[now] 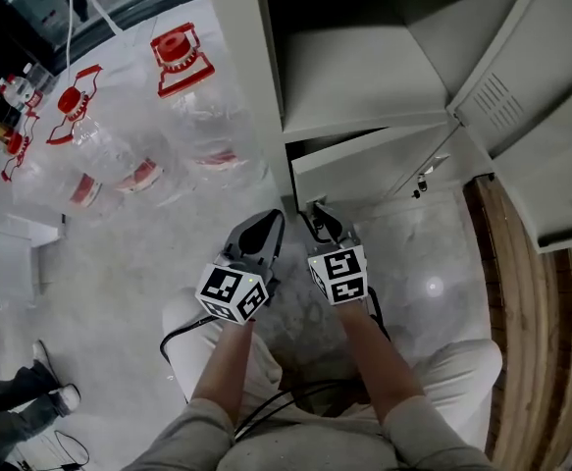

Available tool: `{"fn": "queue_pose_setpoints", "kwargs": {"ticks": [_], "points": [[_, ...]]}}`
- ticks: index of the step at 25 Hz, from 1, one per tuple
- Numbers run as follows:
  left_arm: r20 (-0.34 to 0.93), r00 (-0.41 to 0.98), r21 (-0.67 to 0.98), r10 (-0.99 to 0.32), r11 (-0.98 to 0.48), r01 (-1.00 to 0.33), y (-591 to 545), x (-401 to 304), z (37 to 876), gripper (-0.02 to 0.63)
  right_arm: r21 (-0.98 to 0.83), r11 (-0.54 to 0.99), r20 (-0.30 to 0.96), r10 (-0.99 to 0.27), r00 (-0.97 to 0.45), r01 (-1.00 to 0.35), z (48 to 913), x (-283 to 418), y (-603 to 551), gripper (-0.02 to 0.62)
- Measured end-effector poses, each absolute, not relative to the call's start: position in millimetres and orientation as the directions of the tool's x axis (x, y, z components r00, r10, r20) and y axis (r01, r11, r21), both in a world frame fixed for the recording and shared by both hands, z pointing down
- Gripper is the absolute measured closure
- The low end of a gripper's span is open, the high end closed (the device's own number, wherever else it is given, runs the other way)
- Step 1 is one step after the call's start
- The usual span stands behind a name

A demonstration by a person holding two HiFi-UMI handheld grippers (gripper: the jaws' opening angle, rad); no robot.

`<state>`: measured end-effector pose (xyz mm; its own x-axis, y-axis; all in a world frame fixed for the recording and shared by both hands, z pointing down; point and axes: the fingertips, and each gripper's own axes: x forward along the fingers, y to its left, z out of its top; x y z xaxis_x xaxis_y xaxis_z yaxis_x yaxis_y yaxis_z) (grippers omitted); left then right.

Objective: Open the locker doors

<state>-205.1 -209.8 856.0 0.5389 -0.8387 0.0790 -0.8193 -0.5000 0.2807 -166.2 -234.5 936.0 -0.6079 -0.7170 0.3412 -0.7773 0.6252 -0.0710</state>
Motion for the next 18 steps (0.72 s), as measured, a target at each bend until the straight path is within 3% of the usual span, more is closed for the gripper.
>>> {"fn": "queue_pose_setpoints", "kwargs": {"ticks": [18], "points": [[0.087, 0.689, 0.291, -0.719, -0.643, -0.708, -188.7, -139.0, 852.1, 0.607, -0.082, 0.636, 0.322, -0.711, -0.624, -0.767, 933.7, -98.6, -152.8, 0.475]]}}
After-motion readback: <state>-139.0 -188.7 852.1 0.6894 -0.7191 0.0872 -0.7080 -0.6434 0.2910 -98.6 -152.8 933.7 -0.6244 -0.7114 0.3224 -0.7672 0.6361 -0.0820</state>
